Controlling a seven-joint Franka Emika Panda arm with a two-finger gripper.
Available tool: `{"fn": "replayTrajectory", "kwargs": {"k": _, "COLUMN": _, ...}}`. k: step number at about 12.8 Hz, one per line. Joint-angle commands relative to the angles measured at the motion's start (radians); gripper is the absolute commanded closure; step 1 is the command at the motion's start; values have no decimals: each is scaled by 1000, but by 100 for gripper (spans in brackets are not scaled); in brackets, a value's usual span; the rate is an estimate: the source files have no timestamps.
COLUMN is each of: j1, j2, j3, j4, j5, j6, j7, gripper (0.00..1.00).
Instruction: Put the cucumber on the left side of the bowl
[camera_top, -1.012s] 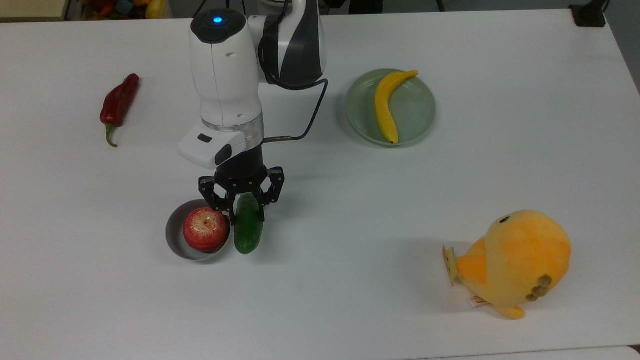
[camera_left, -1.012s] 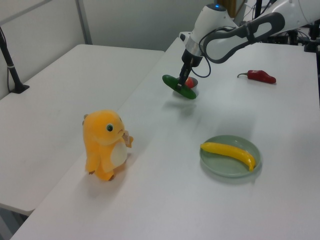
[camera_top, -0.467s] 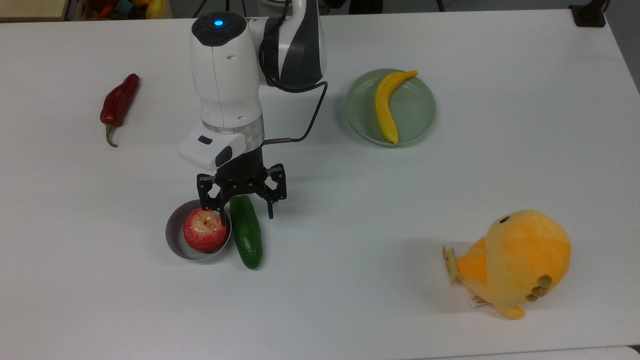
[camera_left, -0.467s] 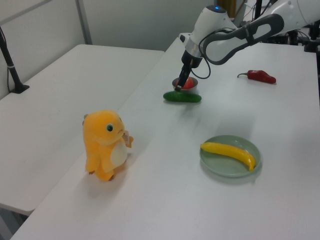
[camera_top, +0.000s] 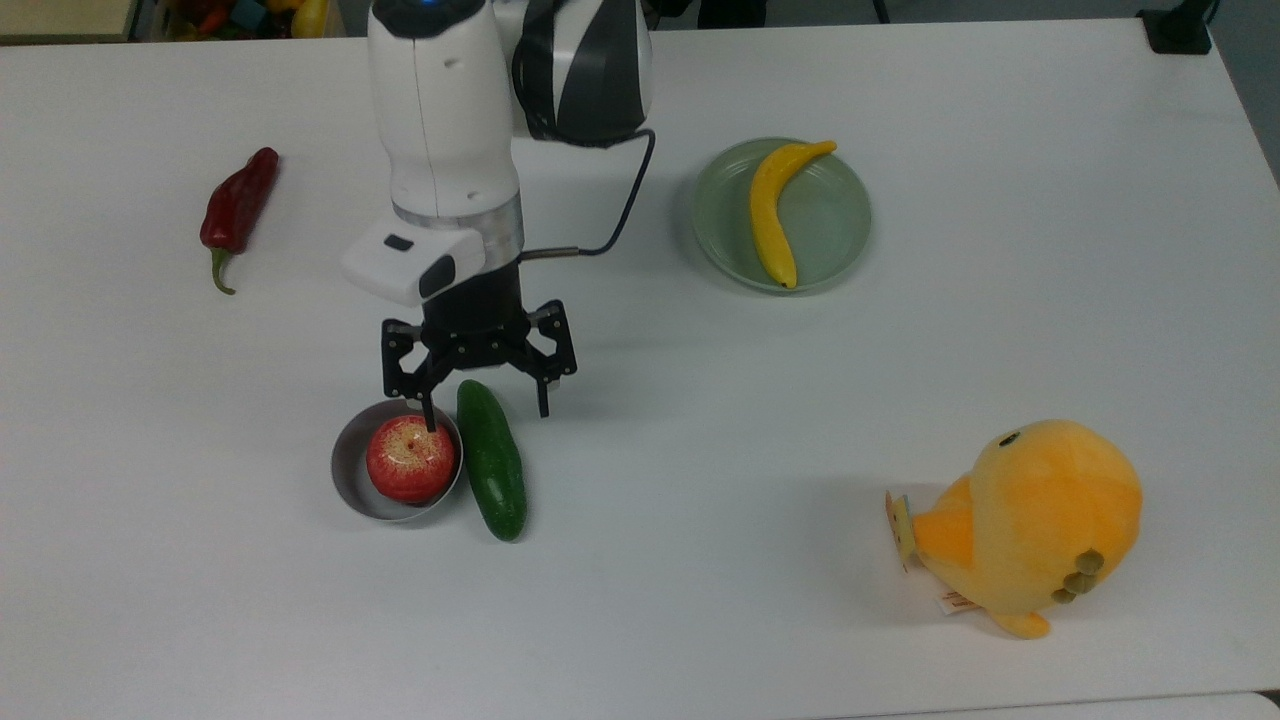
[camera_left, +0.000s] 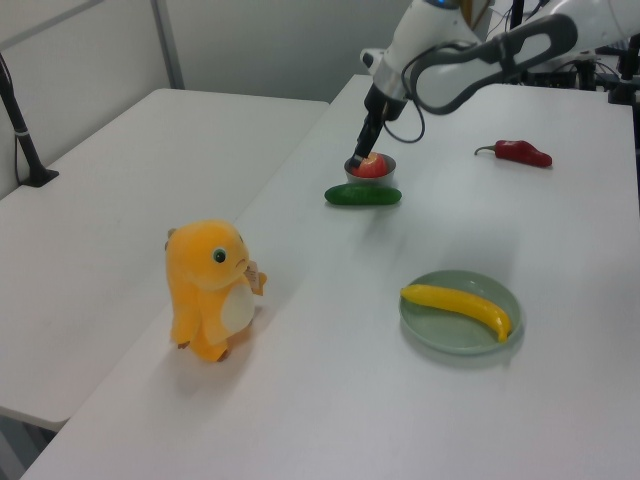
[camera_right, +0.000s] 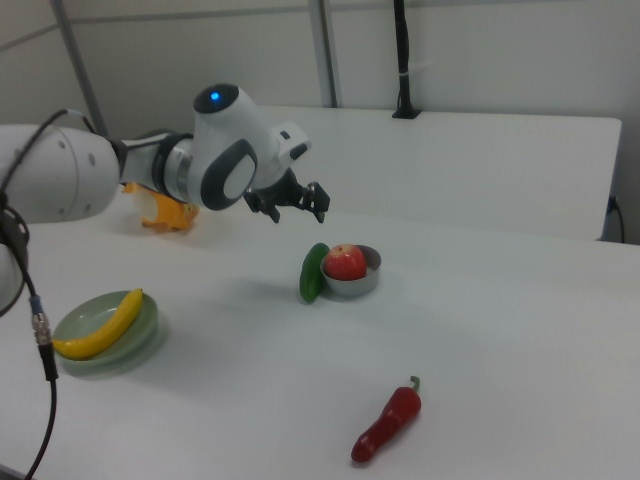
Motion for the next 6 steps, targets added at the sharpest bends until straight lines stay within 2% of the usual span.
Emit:
{"fn": "replayTrajectory", "kwargs": {"k": 1, "j1": 0, "j2": -192, "j3": -7, "j4": -80, "j5": 1, "j6": -208, "j7": 12, "gripper": 0}}
{"fn": "replayTrajectory", "kwargs": {"k": 3, "j1": -14, "j2": -308, "j3": -16, "j4": -79, "j5": 3, "j6": -400, "j7": 14, "gripper": 0}}
{"fn": "replayTrajectory", "kwargs": {"k": 6, "j1": -44, "j2": -421, "j3": -18, "j4": -76, "j5": 6, "j6": -589, "j7": 15, "gripper": 0}}
